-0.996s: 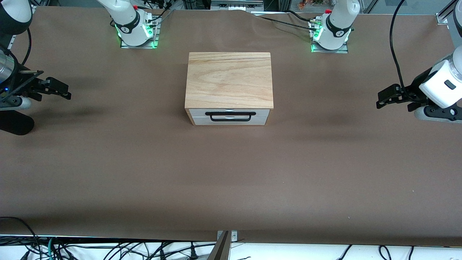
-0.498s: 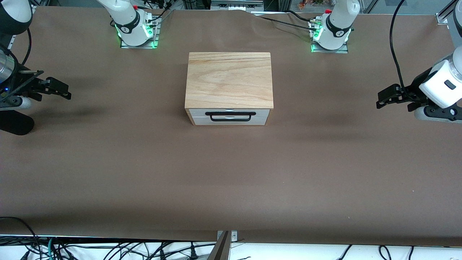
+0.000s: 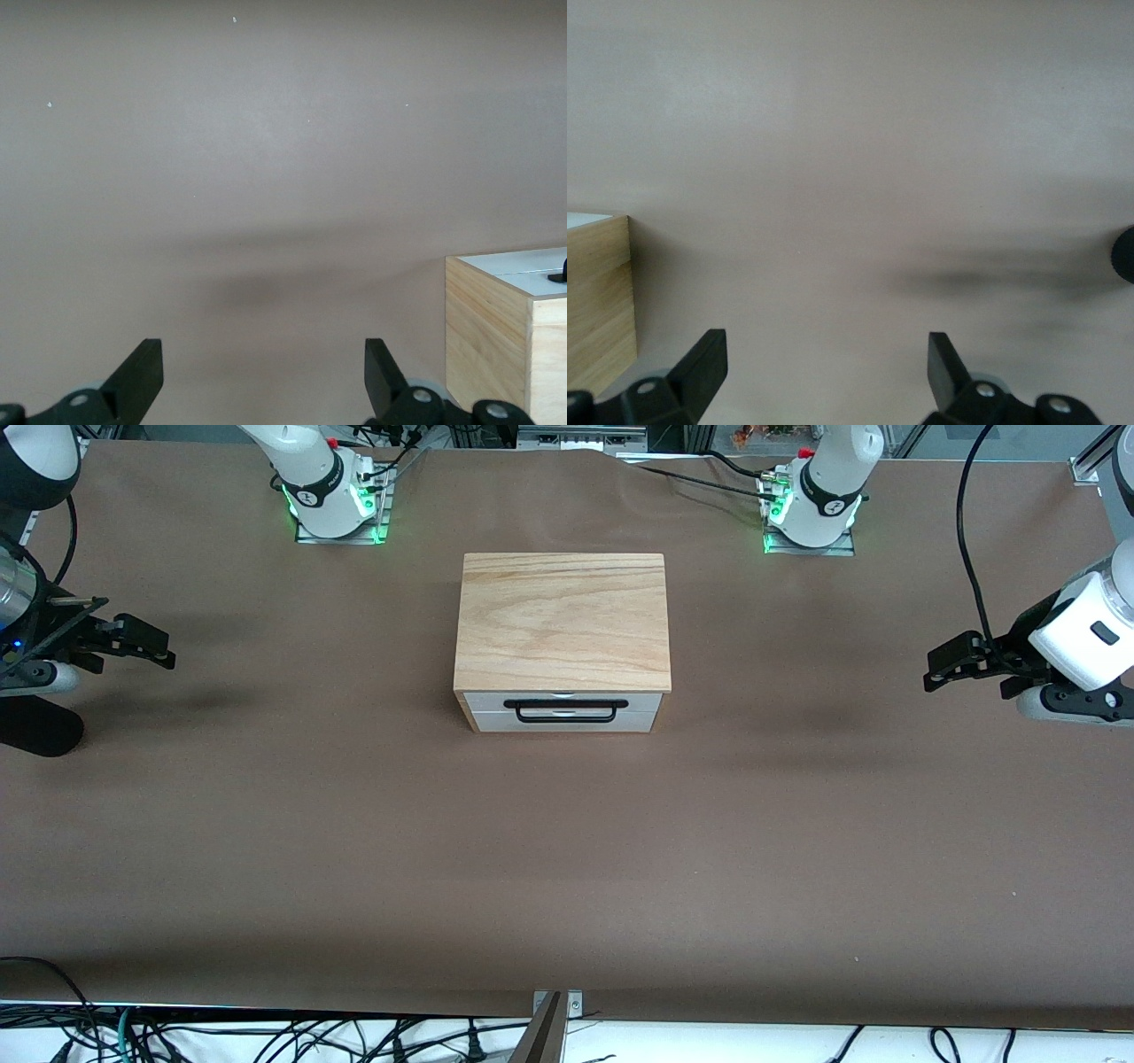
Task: Pull top drawer with both arms simultaneously
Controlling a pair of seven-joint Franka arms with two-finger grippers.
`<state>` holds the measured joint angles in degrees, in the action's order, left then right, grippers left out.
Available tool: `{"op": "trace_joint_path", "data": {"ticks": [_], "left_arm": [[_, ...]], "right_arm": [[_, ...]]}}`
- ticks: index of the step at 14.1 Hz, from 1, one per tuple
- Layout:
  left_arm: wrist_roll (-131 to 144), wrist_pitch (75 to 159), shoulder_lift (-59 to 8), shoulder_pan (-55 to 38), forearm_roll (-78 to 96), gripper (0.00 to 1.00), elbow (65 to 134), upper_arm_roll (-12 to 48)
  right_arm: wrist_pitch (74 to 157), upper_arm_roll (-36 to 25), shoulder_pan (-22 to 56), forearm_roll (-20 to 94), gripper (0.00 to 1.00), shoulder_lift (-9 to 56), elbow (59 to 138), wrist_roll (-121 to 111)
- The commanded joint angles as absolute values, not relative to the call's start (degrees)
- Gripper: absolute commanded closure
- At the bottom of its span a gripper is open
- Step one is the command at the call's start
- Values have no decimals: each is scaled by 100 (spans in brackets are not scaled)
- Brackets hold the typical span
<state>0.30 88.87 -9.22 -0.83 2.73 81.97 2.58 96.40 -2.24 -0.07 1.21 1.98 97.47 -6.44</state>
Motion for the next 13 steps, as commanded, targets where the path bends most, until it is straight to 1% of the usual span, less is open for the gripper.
{"op": "trace_joint_path", "data": {"ticks": [1,11,13], "left_arm": [[35,8824,-1011,-70,422,0,7998,255],[35,8824,-1011,-70,422,0,7998,255],[35,8833,-1028,-70,431,0,7998,255]], "right_arm": [[9642,-193,-35,132,0,149,9782,-721],[9615,-150,9,141,0,141,9774,-703],[9624,-149,254,211,0,167,9721,-668]]}}
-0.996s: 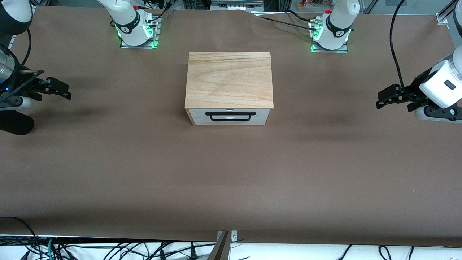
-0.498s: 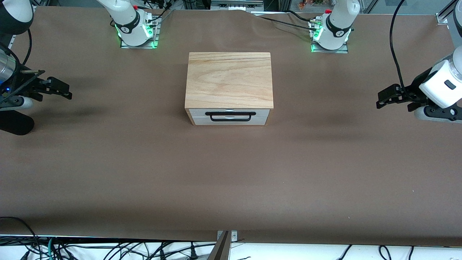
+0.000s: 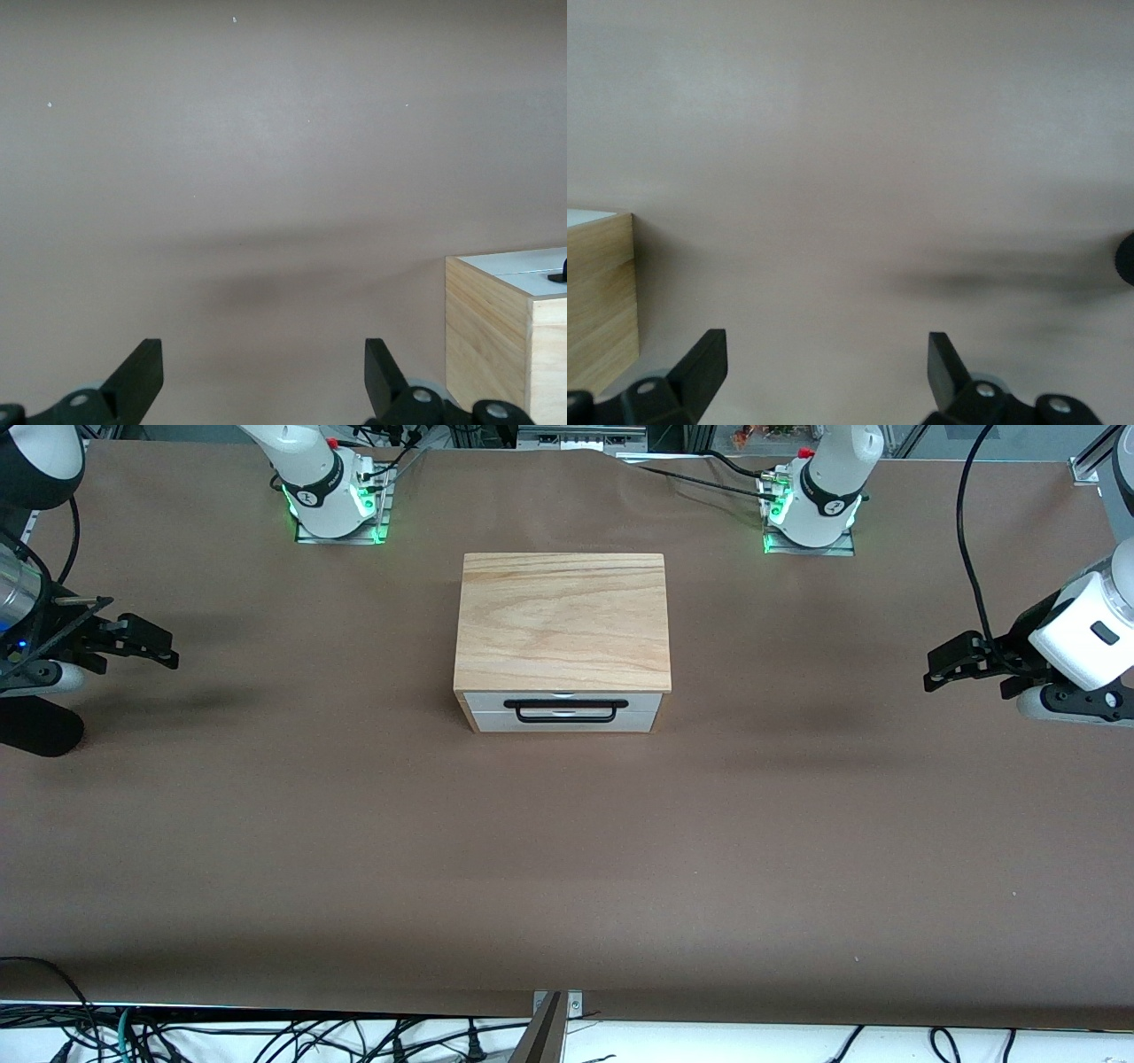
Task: Pull top drawer with both arms simultaneously
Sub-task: 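Move the right gripper toward the handle while the left gripper approaches too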
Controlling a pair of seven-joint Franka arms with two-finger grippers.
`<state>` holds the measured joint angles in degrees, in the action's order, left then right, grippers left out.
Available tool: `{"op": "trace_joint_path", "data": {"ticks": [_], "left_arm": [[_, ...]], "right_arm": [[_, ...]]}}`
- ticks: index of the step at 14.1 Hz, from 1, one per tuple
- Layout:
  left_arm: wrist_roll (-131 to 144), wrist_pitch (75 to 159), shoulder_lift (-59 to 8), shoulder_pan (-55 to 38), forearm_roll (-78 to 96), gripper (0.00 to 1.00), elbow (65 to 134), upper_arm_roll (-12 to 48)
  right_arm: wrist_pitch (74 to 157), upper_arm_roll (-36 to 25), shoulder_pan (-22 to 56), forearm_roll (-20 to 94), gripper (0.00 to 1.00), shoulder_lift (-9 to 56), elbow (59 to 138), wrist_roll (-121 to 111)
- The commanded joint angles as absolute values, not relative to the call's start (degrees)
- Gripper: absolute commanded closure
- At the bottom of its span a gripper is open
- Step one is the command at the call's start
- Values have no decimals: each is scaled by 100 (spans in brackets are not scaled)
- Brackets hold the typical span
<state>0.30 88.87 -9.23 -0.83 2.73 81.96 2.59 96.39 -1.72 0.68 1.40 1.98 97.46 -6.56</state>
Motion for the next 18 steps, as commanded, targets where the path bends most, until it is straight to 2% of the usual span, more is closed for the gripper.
{"op": "trace_joint_path", "data": {"ticks": [1,3,7,10,14,16,18], "left_arm": [[35,8833,-1037,-70,431,0,7998,264],[35,8833,-1072,-79,439,0,7998,264],[18,8833,-1221,-105,658,0,8007,272],[18,8842,-1633,-245,1062,0,7998,299],[-44,9105,-2108,-308,2158,0,7998,299],[-53,9140,-2389,-438,2827,0,7998,316],[-61,9595,-2583,-632,3180,0,7998,360]], "right_arm": [[9624,-149,429,211,0,219,9712,-642],[9641,-149,632,342,0,324,9703,-685],[9624,-149,887,1675,0,772,9686,-703],[9615,-141,1011,3562,0,1369,9712,-938],[9388,-141,1072,5190,0,2345,9791,-2826],[9465,-132,1133,6094,0,2461,10105,-2979],[9868,-132,1300,6862,0,2487,10291,-2997]]}}
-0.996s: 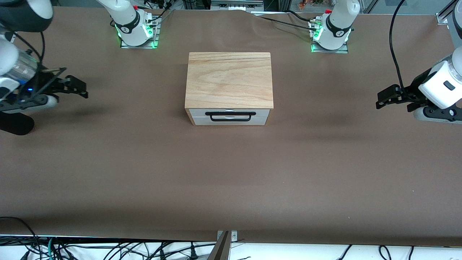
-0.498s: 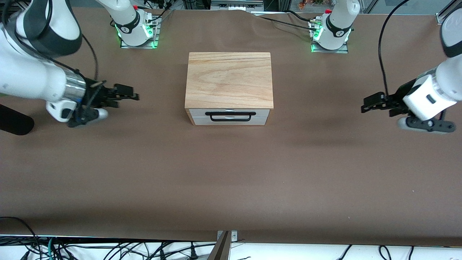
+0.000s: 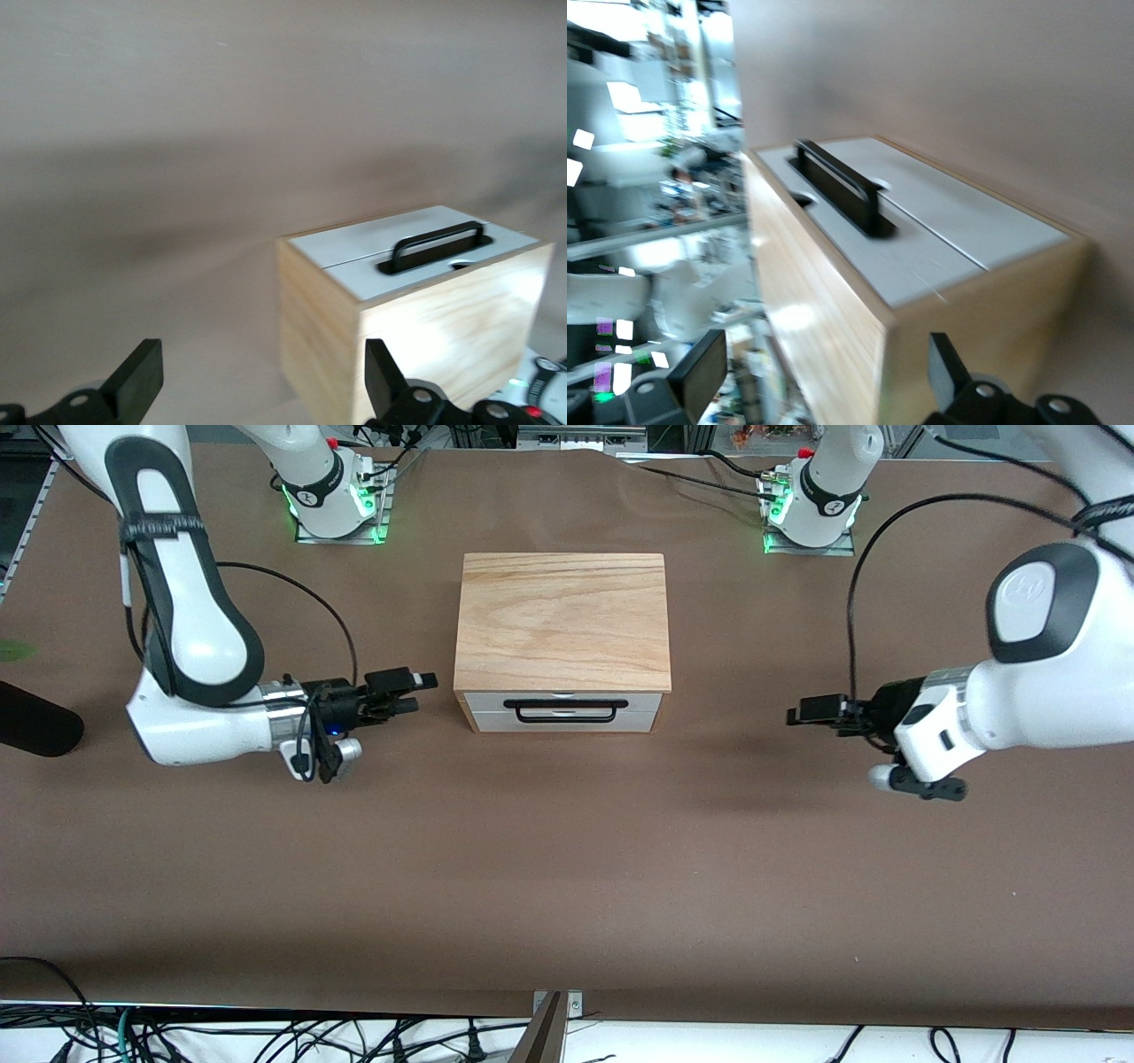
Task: Pull top drawer with both arms simultaneously
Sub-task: 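Move the right gripper toward the handle while the left gripper approaches too, then close the right gripper and the left gripper on the black handle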
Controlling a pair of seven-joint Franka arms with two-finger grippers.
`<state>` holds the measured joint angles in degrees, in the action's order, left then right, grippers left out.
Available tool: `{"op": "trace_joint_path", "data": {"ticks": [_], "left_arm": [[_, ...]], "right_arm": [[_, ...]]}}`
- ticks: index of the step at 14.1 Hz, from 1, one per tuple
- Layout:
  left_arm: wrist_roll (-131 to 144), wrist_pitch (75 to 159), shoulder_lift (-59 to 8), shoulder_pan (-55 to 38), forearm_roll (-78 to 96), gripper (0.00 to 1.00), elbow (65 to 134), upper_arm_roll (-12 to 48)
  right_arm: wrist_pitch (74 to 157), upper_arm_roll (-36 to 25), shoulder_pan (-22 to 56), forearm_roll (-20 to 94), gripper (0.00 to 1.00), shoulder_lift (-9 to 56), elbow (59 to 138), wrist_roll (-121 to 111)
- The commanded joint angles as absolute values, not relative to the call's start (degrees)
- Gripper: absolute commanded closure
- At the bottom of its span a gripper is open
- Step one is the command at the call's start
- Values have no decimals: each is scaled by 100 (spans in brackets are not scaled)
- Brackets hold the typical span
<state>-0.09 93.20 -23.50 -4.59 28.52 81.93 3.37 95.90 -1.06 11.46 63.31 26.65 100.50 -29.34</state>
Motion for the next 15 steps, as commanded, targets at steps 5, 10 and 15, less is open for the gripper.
{"op": "trace_joint_path", "data": {"ticks": [5,10,15], "left_arm": [[-1560,10098,-3426,-677,5015,0,8033,466],[-3206,10300,-3885,-852,6256,0,8313,501],[-4778,10556,-3946,-1116,7241,0,9165,510]], "right_arm": [[10441,-123,1573,6952,0,2557,10494,-3110],[10450,-114,1757,8320,0,3330,10581,-4866],[10546,-114,2153,9420,10,3612,10696,-5552]]}}
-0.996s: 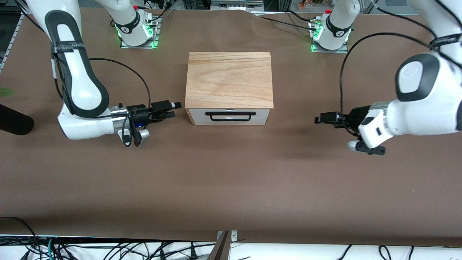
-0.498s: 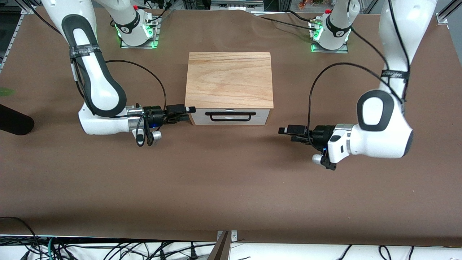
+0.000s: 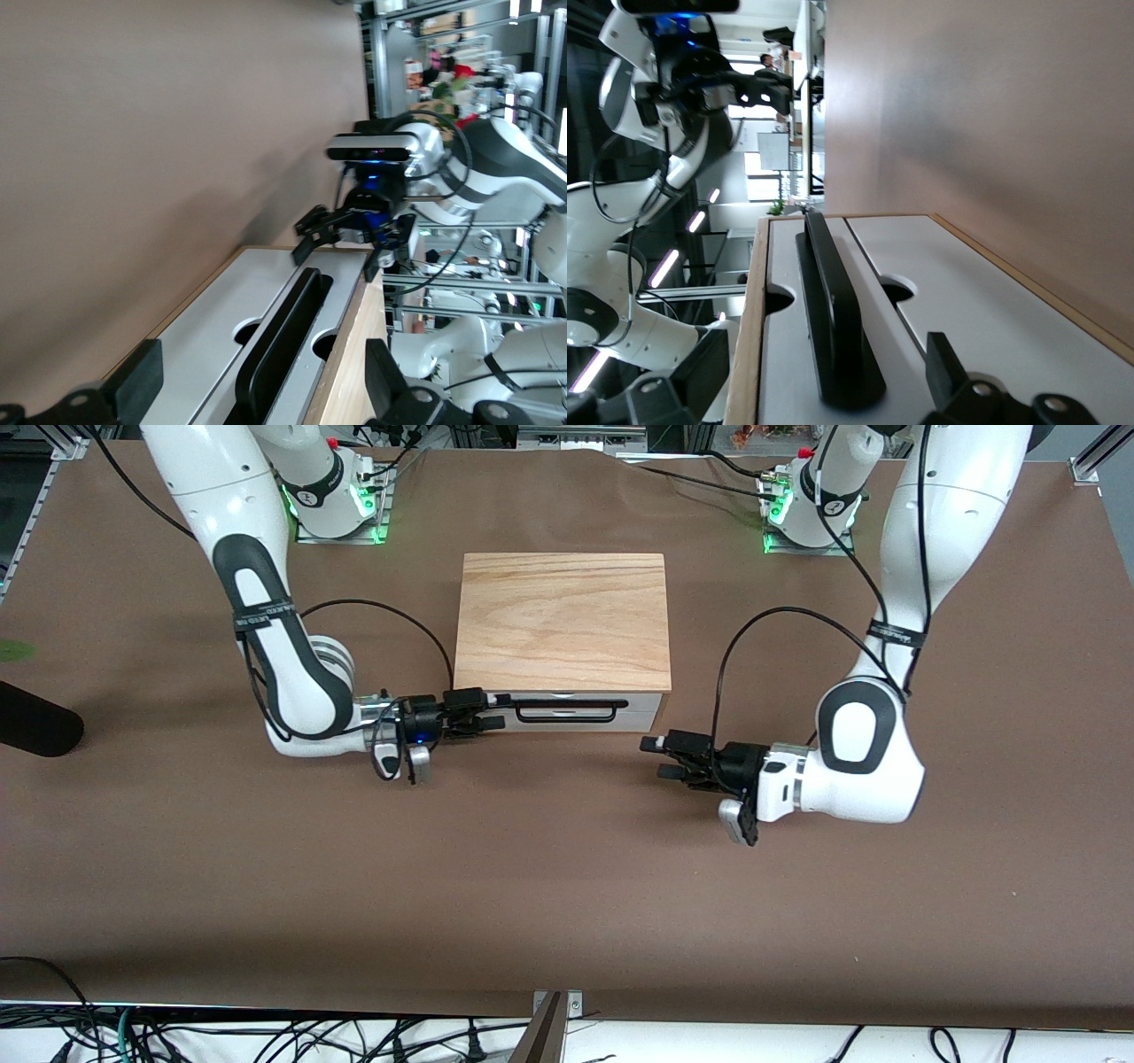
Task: Pull top drawer with both arms simultaneously
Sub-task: 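Close the right gripper and the left gripper on the black handle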
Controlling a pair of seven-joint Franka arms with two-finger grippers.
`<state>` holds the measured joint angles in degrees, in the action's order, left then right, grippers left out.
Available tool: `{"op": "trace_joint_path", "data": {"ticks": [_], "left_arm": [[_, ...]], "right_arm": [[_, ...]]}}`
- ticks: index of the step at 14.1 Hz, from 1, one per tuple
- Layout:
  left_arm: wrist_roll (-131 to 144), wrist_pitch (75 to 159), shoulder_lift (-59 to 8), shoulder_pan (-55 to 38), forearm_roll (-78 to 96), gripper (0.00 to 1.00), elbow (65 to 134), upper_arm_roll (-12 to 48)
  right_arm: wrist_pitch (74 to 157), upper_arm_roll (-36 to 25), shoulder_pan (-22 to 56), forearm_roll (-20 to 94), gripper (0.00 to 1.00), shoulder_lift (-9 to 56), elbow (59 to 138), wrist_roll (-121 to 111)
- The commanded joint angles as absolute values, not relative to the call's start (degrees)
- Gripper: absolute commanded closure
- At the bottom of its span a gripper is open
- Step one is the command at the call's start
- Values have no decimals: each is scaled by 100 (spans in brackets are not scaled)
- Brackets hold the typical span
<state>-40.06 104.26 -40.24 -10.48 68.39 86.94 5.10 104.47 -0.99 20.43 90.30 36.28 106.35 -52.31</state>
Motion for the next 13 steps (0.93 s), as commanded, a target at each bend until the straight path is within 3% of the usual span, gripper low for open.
{"op": "trace_joint_path", "data": {"ticks": [1,3,5,6,10,12,13], "left_arm": [[-5094,10556,-3955,-1134,7364,0,9306,510],[-5552,10547,-3955,-1204,7671,0,9605,519],[-5966,10547,-3964,-1222,7953,0,9773,685],[-6116,10538,-3964,-1213,8067,0,9843,703],[-6758,10485,-3999,-1231,8183,0,10045,721],[-7117,10442,-4017,-1222,8427,8,10256,721],[-7293,10433,-4017,-1230,8568,20,10326,721]], "right_arm": [[10616,-114,2179,9526,16,3656,10696,-5755],[10687,-114,2276,9650,35,3709,10679,-5932],[10688,-114,2268,9650,68,3735,10661,-5977],[10688,-114,2268,9650,77,3735,10661,-5985],[10670,-114,2268,9650,98,3735,10661,-6082],[10679,-114,2268,9650,100,3779,10661,-6327],[10670,-114,2268,9650,100,3814,10661,-6389]]}}
